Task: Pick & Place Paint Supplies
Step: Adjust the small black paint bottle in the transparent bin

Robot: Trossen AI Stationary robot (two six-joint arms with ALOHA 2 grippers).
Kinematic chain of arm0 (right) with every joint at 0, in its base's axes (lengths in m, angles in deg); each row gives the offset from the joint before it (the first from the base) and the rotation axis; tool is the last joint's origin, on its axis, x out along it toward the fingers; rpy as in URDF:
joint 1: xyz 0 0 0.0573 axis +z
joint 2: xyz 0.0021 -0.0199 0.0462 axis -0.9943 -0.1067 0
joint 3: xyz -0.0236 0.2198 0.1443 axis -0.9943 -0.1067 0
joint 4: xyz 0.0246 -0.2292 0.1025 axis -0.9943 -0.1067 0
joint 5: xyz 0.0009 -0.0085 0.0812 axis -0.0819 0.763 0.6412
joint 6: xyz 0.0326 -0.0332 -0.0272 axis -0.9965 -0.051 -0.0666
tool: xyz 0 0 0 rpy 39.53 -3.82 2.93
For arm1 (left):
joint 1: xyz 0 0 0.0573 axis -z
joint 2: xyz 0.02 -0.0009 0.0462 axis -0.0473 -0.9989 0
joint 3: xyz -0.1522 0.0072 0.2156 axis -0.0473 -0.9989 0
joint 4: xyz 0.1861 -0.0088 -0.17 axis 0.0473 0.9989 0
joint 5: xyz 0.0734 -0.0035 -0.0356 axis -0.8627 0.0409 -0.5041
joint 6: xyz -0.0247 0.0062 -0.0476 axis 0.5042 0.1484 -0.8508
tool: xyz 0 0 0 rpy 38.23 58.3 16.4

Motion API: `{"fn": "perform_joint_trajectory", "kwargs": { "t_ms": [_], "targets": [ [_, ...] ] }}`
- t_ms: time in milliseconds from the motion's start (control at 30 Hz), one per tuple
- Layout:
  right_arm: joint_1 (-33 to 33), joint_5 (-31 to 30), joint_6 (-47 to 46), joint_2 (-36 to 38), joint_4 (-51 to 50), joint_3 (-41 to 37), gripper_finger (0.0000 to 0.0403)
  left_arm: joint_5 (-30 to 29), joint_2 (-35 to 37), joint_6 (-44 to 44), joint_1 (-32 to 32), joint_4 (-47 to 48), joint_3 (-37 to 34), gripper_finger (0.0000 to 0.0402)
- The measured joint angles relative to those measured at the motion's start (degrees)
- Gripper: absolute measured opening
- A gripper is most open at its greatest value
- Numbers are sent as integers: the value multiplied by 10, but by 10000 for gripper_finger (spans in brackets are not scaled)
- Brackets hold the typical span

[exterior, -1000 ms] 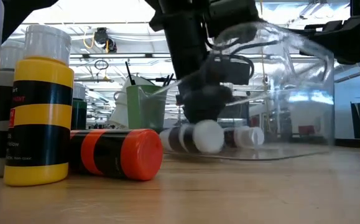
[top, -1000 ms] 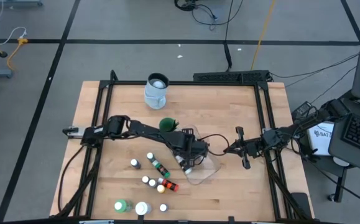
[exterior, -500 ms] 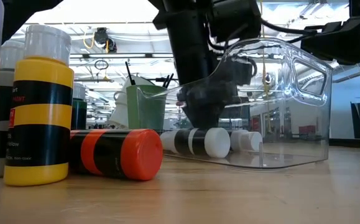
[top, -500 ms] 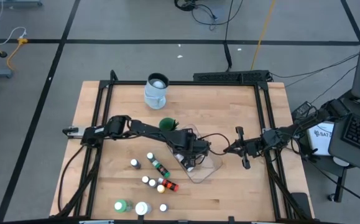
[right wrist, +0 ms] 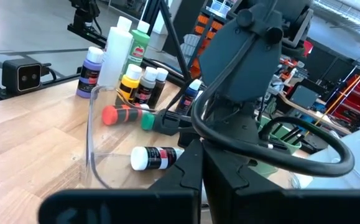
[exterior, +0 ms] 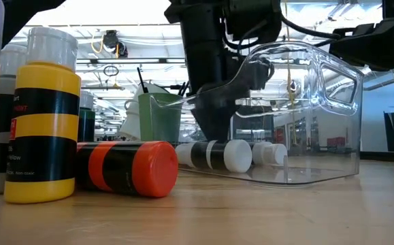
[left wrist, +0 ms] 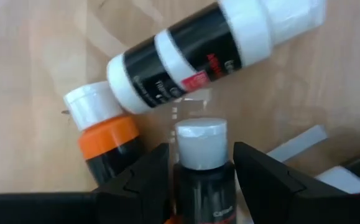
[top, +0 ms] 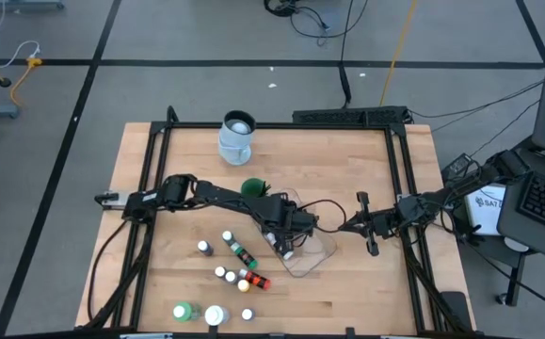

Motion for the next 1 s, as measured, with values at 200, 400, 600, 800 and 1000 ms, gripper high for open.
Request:
{"fn": "perform_joint_trajectory", "kwargs": {
  "t_ms": [200, 400, 600, 800, 1000],
  "targets": [
    [0, 0, 0, 0, 0, 0, 0, -2, 0, -1, -2, -1, -1, 184],
    [0, 0, 0, 0, 0, 0, 0, -1, 0, 1, -3, -2, -1, 165],
    [0, 0, 0, 0, 0, 0, 0, 0, 0, 6, -3, -4, -1, 82],
    [0, 0, 0, 0, 1, 0, 0, 0, 3, 12, -4, -4, -1, 43],
    [0, 0, 0, 0, 1, 0, 0, 5, 3, 25, -4, -2, -1, 7]
  ]
}}
